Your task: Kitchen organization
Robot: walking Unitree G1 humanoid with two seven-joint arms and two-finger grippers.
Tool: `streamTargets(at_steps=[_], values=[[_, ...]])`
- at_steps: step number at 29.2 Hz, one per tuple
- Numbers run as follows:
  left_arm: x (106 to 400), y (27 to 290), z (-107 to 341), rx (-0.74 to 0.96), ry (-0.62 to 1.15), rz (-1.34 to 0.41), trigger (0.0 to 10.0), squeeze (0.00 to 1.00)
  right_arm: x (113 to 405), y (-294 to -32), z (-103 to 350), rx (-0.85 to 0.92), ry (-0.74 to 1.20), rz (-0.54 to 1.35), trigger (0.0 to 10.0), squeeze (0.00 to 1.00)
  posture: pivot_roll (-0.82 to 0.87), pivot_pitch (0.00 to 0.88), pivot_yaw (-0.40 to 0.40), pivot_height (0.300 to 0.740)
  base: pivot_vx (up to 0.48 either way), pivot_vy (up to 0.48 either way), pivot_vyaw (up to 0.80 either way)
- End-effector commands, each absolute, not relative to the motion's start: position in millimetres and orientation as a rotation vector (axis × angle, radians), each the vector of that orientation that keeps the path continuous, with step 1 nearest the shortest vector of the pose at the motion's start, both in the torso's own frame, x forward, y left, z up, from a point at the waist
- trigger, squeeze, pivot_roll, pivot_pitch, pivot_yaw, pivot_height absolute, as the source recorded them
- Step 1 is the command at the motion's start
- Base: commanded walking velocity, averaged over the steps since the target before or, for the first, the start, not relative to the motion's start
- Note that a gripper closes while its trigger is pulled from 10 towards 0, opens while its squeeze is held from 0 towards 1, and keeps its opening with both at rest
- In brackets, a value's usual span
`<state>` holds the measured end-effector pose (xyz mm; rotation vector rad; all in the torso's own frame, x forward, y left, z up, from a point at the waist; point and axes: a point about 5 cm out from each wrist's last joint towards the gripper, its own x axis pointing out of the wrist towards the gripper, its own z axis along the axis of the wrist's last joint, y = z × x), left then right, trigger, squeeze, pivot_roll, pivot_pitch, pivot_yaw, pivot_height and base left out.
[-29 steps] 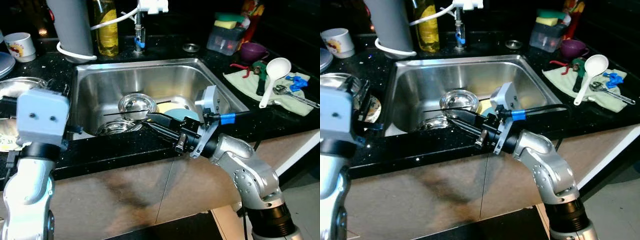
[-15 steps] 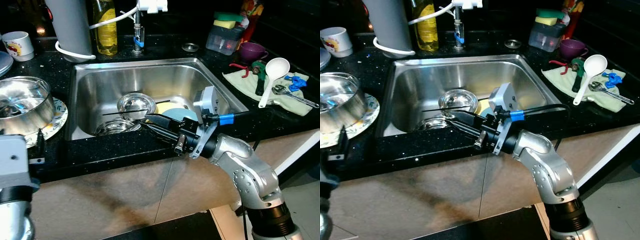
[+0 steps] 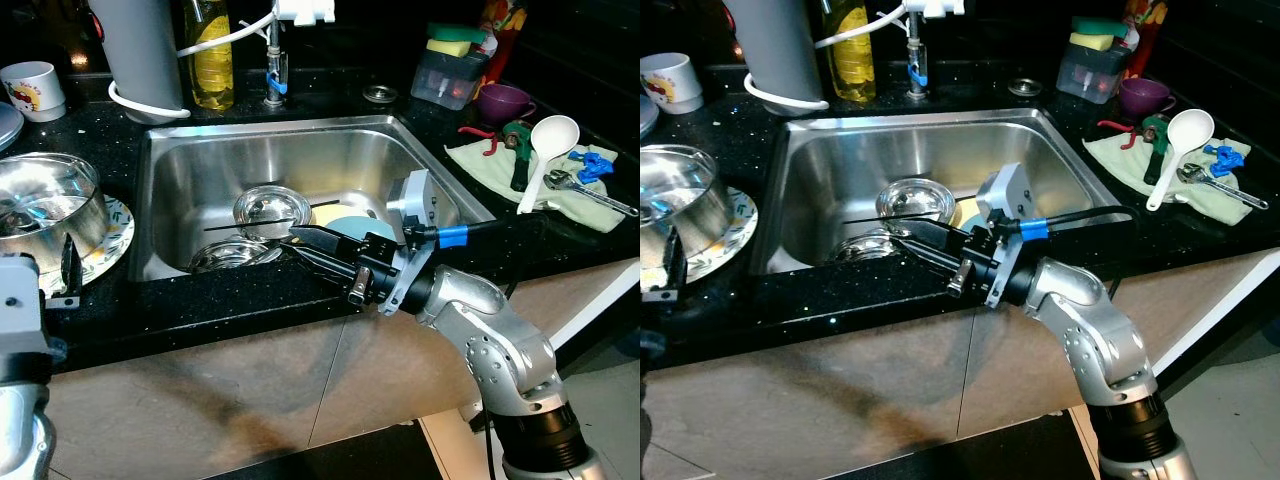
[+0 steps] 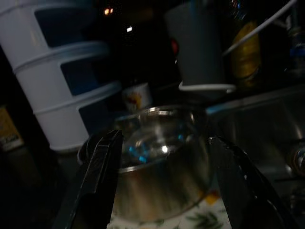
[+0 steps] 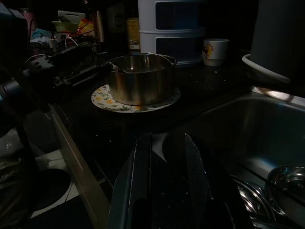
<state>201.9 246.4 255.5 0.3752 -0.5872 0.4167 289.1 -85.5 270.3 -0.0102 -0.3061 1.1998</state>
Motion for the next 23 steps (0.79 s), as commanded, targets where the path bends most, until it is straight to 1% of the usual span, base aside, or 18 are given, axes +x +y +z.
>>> streamTargets(at_steps=[1, 4, 10, 11, 12, 13, 16, 17, 18, 19, 23], values=[[202.3, 250.4, 253.5, 0.410, -0.572, 0.421, 10.0, 0.00, 289.4, -86.1, 270.9, -0.012, -0.314, 1.197, 10.0, 0.00, 0.01, 0.180, -0.065, 0.740, 0.000, 0.000, 0.00], [202.4, 255.9, 252.0, 0.435, -0.556, 0.458, 10.0, 0.00, 289.6, -85.8, 270.8, -0.012, -0.312, 1.198, 10.0, 0.00, 0.02, 0.180, -0.063, 0.740, 0.000, 0.000, 0.00], [205.7, 261.8, 252.8, 0.438, -0.558, 0.477, 10.0, 0.00, 290.3, -85.4, 270.5, -0.011, -0.309, 1.201, 10.0, 0.00, 0.02, 0.182, -0.066, 0.740, 0.000, 0.000, 0.00], [207.5, 263.6, 252.9, 0.445, -0.562, 0.474, 9.1, 0.00, 290.7, -85.4, 270.7, -0.012, -0.310, 1.200, 10.0, 0.00, 0.02, 0.181, -0.065, 0.740, 0.000, 0.000, 0.00], [208.1, 263.9, 252.9, 0.447, -0.563, 0.472, 9.1, 0.00, 290.9, -85.4, 270.8, -0.011, -0.311, 1.200, 10.0, 0.00, 0.02, 0.182, -0.065, 0.740, 0.000, 0.000, 0.00], [209.6, 264.8, 252.7, 0.449, -0.565, 0.468, 5.1, 0.00, 291.1, -85.5, 270.8, -0.012, -0.311, 1.199, 10.0, 0.00, 0.02, 0.181, -0.065, 0.740, 0.000, 0.000, 0.00], [210.5, 265.4, 252.6, 0.451, -0.565, 0.466, 5.1, 0.00, 291.2, -85.4, 270.8, -0.012, -0.311, 1.198, 10.0, 0.00, 0.02, 0.181, -0.064, 0.740, 0.000, 0.000, 0.00], [211.7, 266.2, 252.9, 0.453, -0.569, 0.463, 1.9, 0.00, 291.0, -85.6, 270.8, -0.012, -0.312, 1.198, 10.0, 0.00, 0.02, 0.181, -0.064, 0.740, 0.000, 0.000, 0.00], [213.1, 266.7, 253.3, 0.454, -0.572, 0.460, 0.2, 0.00, 291.0, -85.8, 270.8, -0.012, -0.312, 1.197, 10.0, 0.00, 0.02, 0.182, -0.062, 0.740, 0.000, 0.000, 0.00], [214.4, 267.1, 254.0, 0.456, -0.576, 0.456, 0.0, 0.00, 291.1, -86.1, 270.9, -0.013, -0.312, 1.195, 10.0, 0.00, 0.02, 0.182, -0.060, 0.740, 0.000, 0.000, 0.00], [217.0, 267.9, 254.7, 0.456, -0.583, 0.452, 0.0, 0.00, 291.3, -87.0, 271.2, -0.013, -0.313, 1.190, 10.0, 0.00, 0.01, 0.181, -0.058, 0.740, 0.000, 0.000, 0.00]])
